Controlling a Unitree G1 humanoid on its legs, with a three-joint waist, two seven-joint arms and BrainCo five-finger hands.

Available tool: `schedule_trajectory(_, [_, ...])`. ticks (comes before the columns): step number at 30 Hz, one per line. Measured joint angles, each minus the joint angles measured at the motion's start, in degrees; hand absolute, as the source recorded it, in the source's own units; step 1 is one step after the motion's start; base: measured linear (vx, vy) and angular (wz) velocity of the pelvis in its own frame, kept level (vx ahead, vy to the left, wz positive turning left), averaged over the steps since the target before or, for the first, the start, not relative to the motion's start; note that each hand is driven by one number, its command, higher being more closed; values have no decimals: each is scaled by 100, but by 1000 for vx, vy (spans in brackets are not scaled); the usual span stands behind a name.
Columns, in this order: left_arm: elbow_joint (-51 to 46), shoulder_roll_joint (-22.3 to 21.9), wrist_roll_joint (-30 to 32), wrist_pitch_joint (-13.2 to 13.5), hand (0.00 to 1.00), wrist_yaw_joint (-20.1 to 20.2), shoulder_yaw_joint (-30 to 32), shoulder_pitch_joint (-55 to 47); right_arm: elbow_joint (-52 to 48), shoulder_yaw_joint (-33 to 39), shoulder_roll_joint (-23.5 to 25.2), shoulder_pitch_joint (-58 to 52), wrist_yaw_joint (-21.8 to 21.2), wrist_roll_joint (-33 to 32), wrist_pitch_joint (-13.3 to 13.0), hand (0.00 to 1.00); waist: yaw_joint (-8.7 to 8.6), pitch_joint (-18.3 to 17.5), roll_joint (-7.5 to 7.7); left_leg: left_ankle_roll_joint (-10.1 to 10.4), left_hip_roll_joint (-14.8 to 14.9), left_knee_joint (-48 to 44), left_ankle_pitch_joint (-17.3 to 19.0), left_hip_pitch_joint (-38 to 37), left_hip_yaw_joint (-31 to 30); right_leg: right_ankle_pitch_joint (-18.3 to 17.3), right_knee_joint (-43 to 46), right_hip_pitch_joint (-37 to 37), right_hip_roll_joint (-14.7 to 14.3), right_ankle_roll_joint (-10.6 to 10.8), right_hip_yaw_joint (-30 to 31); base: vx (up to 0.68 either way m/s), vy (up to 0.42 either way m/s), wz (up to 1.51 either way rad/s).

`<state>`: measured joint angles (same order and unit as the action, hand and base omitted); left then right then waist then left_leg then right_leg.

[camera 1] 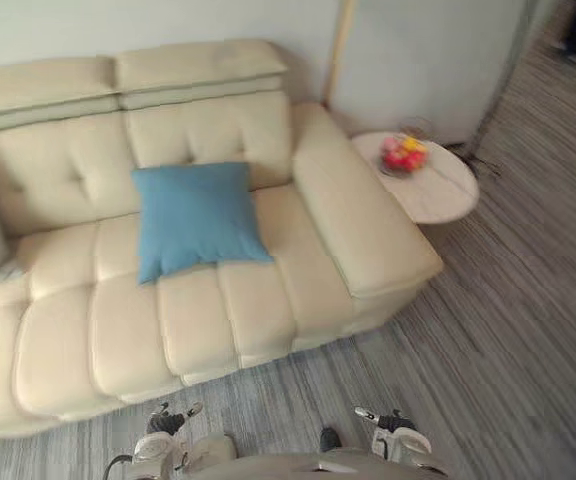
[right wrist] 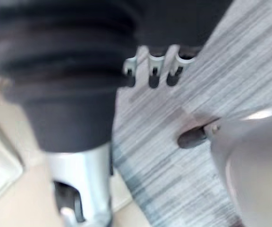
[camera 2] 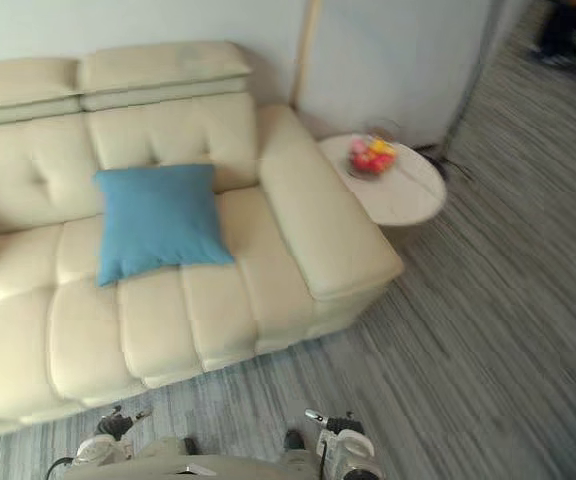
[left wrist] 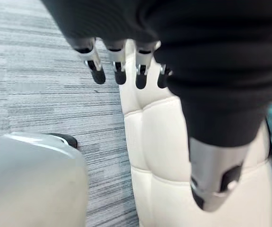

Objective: Pick up cushions and gather them together orderly.

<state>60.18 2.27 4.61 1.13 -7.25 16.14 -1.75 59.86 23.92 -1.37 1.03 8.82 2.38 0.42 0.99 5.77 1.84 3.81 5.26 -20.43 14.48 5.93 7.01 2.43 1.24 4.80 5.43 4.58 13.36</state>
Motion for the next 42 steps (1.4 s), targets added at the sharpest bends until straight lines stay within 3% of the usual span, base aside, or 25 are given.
schedule_trajectory(2, [2, 87, 17, 0, 0, -6, -67, 6, -65, -179, 88, 26, 4, -50, 10, 0, 24, 26, 23, -92, 203, 6, 84, 77, 860, 667, -117, 487, -145, -168, 297, -143, 105, -224])
schedule_trajectory(3, [-2, 106, 20, -4, 0, -10, -74, 65, -65, -303, 102, 43, 4, -52, 18, 0, 27, 60, -14, -170, 362, 53, -11, 93, 1296, 942, -207, 689, -221, -340, -11, -125, 49, -180])
schedule_trajectory(4, [0, 114, 22, -9, 0, -11, -78, 103, -64, -342, 114, 37, 4, -50, 43, 0, 4, 63, 0, -188, 449, 58, -60, 70, 1556, 887, -38, 828, -268, -380, -495, -45, 27, -189])
schedule_trajectory(6, [-29, 120, 25, -13, 0, -8, -162, 99, -62, -355, 106, 25, 7, -36, 101, 0, 80, 87, -38, -170, 648, 208, -148, -176, 2419, 258, 666, 978, -215, -691, -2521, 5, 24, -187])
schedule_trajectory(8, [-78, 126, 72, -15, 0, -8, -173, 59, -61, -417, 104, 87, 9, -22, 100, 0, 83, 91, -44, -113, 657, 394, -217, -445, 3074, -457, 1151, 851, 94, -800, -4226, -43, -40, -170])
schedule_trajectory(10, [-87, 117, 79, -16, 0, -11, -180, 58, -53, -476, 47, 71, 11, -18, 97, 0, 36, 145, -109, -72, 684, 463, -240, -637, 3437, -830, 1545, 815, 376, -860, -4937, -13, -152, -127])
schedule_trajectory(12, [-67, 151, 124, -19, 0, -13, -284, 52, -42, -477, -53, 87, 18, -21, 92, 0, 8, 243, -124, 25, 620, 508, -242, -913, 3540, -918, 1696, 789, 317, -794, -4823, 21, -178, -93])
schedule_trajectory(14, [-27, 59, 125, -30, 0, -9, -410, 16, -5, -568, -191, 157, 29, -27, 98, 0, 56, 304, -241, 40, 723, 554, -188, -988, 3441, -928, 1478, 847, -78, -722, -4295, 9, -186, -118])
schedule_trajectory(15, [-5, 66, 120, -35, 0, -8, -404, -9, 7, -575, -189, 193, 43, -32, 97, 0, 81, 278, -292, 1, 841, 365, -152, -975, 3377, -1009, 1441, 899, -210, -792, -4144, 53, -237, -117])
schedule_trajectory(16, [57, 102, 123, -40, 0, -10, -483, -5, 2, -587, -201, 141, 45, -107, 90, 0, 46, 268, -400, -19, 1332, -486, -65, -679, 3096, -1181, 1488, 844, -412, -832, -4206, 91, -257, -86])
schedule_trajectory(17, [21, 101, 111, -22, 0, 1, -464, 0, -25, -562, -185, 134, 58, -168, 79, 0, 34, 308, -370, -64, 1502, -1063, -24, -516, 2893, -1246, 1727, 878, -385, -865, -4214, 112, -243, -60])
schedule_trajectory(18, [-91, 147, 112, -5, 0, -11, -327, 48, -33, -575, -173, 166, 71, -227, 61, 0, 38, 462, -354, -397, 1813, -2223, 44, -164, 2361, -1341, 1916, 796, -504, -992, -4098, 46, -172, -69])
schedule_trajectory(19, [-173, 139, 95, 4, 0, -23, -306, 42, -22, -569, -196, 162, 168, -269, 59, 0, 126, 535, -432, -436, 1846, -3152, 185, 266, 1551, -1397, 1874, 611, -711, -1024, -3901, 48, -137, -87])
schedule_trajectory(21, [-196, 147, 51, 2, 0, -76, -457, -23, 12, -555, -182, 128, 217, -315, 57, 0, 167, 599, -391, -162, 1357, -3490, 341, 763, 760, -1420, 1707, 355, -884, -1061, -3515, 79, -73, -104])
schedule_trajectory(22, [-214, 142, 41, -12, 0, -86, -470, -37, 5, -521, -166, 129, 227, -347, 57, 0, 192, 610, -414, -165, 1236, -3405, 345, 826, 671, -1417, 1682, 311, -907, -1056, -3408, 125, -24, -111])
schedule_trajectory(26, [-341, 25, -5, -19, 0, -118, -485, -193, -57, -419, -146, 97, 270, -482, 62, 0, 308, 623, -467, -103, 500, -1650, 305, 1251, 16, -1333, 1474, 176, -1072, -919, -2559, 169, 49, -115])
schedule_trajectory(28, [-352, -18, -7, -22, 0, -119, -474, -222, -68, -389, -147, 60, 302, -481, 60, 0, 397, 613, -476, 59, 203, -634, 79, 1224, -465, -1321, 1415, 139, -1110, -888, -2161, 228, 114, -117])
schedule_trajectory(29, [-350, -41, -10, -22, 0, -117, -474, -242, -67, -332, -146, 19, 314, -481, 55, 0, 415, 579, -495, 83, 111, -187, -272, 1151, -706, -1326, 1345, 102, -1139, -826, -1929, 255, 147, -116])
schedule_trajectory(30, [-336, -48, -10, -31, 0, -117, -471, -280, -72, -296, -131, -38, 314, -481, 54, 0, 425, 464, -487, 9, 32, -68, -612, 1067, -752, -1384, 1347, 104, -1162, -735, -1638, 347, 207, -112])
schedule_trajectory(31, [-336, -44, -9, -46, 0, -116, -470, -292, -94, -293, -121, -88, 313, -481, 55, 0, 409, 415, -505, -28, 12, -47, -712, 1023, -731, -1418, 1364, 109, -1161, -682, -1535, 318, 199, -105])
schedule_trajectory(32, [-338, -24, -10, -51, 0, -109, -439, -348, -174, -289, -83, -148, 313, -479, 55, 0, 412, 368, -470, -85, 14, -65, -792, 914, -519, -1539, 1527, 148, -1096, -539, -1369, 415, 271, -111])
schedule_trajectory(33, [-357, 42, -9, -57, 0, -112, -421, -370, -288, -243, -16, -290, 299, -464, 43, 0, 473, 285, -289, -217, 8, -52, -625, 726, -30, -1783, 2061, 329, -757, -153, -1462, 344, 238, -119])
schedule_trajectory(37, [-342, 185, -6, -69, 0, -109, -565, -271, -307, -283, 34, -205, 244, -428, 41, 0, 336, 254, -163, -405, 95, -220, -242, 297, 589, -1643, 3494, 926, -354, 211, -2115, 249, 160, -91])
schedule_trajectory(39, [-327, 216, -10, -67, 0, -117, -627, -216, -255, -297, 16, -114, 237, -425, 48, 0, 325, 290, -183, -428, 162, -29, -226, -59, 920, -1794, 3925, 1082, 145, -74, -2992, 174, 57, -78])
schedule_trajectory(42, [-319, 221, -63, -67, 0, -124, -627, -214, -185, -381, 38, 119, 234, -422, 46, 0, 327, 307, -197, -394, 400, 348, -243, -436, 1374, -1743, 3118, 1099, 564, -207, -4138, 170, -31, -80])
